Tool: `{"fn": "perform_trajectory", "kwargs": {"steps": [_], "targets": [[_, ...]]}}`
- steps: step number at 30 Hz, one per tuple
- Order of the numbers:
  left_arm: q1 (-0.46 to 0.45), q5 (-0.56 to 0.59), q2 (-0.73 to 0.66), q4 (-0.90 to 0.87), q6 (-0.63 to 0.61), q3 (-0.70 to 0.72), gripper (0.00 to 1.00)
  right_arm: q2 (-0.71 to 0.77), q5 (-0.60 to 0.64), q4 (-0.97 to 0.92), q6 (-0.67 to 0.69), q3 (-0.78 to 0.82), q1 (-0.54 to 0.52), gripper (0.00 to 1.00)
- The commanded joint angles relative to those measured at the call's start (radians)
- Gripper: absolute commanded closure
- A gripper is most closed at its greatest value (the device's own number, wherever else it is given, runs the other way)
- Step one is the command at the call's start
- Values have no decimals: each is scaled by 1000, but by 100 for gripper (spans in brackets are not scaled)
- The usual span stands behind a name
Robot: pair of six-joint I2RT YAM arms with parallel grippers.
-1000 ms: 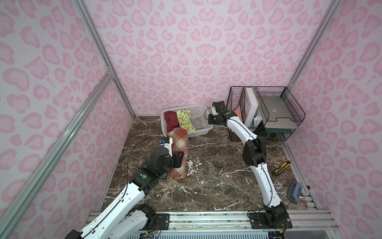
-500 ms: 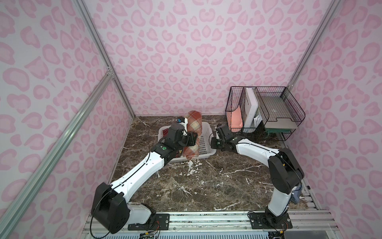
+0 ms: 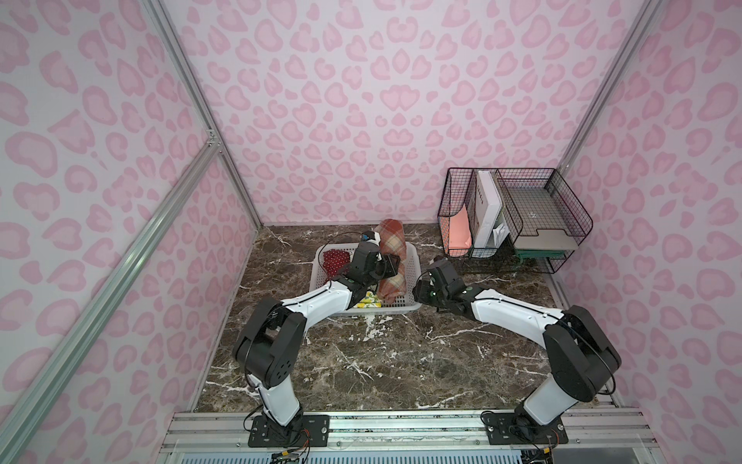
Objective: Roll up the skirts
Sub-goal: Place the skirt in the basket.
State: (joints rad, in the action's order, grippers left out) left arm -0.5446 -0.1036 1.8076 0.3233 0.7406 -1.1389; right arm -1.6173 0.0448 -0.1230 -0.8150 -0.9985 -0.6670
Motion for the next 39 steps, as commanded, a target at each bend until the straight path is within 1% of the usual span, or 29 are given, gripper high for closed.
{"fn": "perform_trajectory", "kwargs": {"steps": [1,3,6,8,10,11,13,16,21,22,23,25,26,27,31,32,33,35,39], "targets": [[0,-46,69,65,16,-24,100,42,30,-50,6,11,7,46],[0,-56,95,55,12,-7,100,75,34,-59,13,31,16,45],[-4,-40,111,-42,-30,-9,100,136,52,-89,29,56,41,42],[-6,-18,125,-167,-60,-44,100,182,64,-108,41,74,50,41],[-6,11,153,-280,-47,-91,100,216,56,-113,42,91,60,40],[-7,10,172,-303,-38,-103,100,237,52,-116,48,94,65,40],[-7,21,202,-346,-6,-116,100,268,72,-135,55,95,70,40],[-8,23,225,-336,19,-100,100,310,86,-156,64,105,88,40],[-14,11,252,-376,7,-119,100,373,72,-164,73,125,101,40],[-20,17,244,-373,3,-110,97,381,72,-165,77,128,100,40],[-22,20,232,-371,-2,-104,88,387,73,-168,79,129,101,39],[-28,13,211,-367,-19,-104,77,397,74,-175,86,125,100,39],[-30,14,199,-380,-33,-113,67,400,76,-180,90,123,101,39],[-32,18,187,-394,-44,-122,60,404,80,-187,93,120,101,38],[-34,59,110,-461,-99,-147,39,419,97,-209,106,107,101,36],[-34,71,91,-479,-117,-154,9,424,99,-210,109,108,101,36],[-34,78,79,-495,-136,-161,2,426,99,-210,109,109,103,36],[-34,74,60,-528,-171,-175,2,428,96,-213,110,110,106,35],[-34,74,46,-560,-186,-166,2,433,91,-219,109,111,106,35]]}}
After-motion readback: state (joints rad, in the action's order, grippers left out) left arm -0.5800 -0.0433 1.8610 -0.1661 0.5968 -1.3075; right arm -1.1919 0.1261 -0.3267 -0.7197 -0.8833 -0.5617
